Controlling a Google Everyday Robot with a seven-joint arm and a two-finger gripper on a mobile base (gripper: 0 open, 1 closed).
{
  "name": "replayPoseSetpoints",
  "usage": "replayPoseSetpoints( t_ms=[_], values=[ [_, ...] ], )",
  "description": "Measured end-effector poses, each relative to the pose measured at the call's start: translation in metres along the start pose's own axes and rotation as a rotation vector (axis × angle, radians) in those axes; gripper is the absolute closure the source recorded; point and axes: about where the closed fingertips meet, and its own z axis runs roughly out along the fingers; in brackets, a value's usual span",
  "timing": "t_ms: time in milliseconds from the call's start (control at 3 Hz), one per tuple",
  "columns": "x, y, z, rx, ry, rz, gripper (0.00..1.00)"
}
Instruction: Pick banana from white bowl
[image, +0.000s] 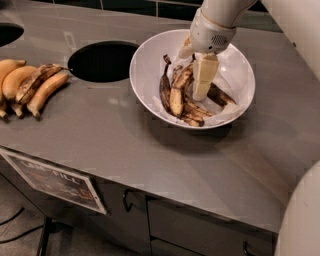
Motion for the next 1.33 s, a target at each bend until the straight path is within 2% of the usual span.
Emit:
replayPoseSetpoints(
  t_ms=[1333],
  values=[
    [0.0073, -0.0060, 0.0122, -0.026, 0.042, 0.018, 0.16]
  ],
)
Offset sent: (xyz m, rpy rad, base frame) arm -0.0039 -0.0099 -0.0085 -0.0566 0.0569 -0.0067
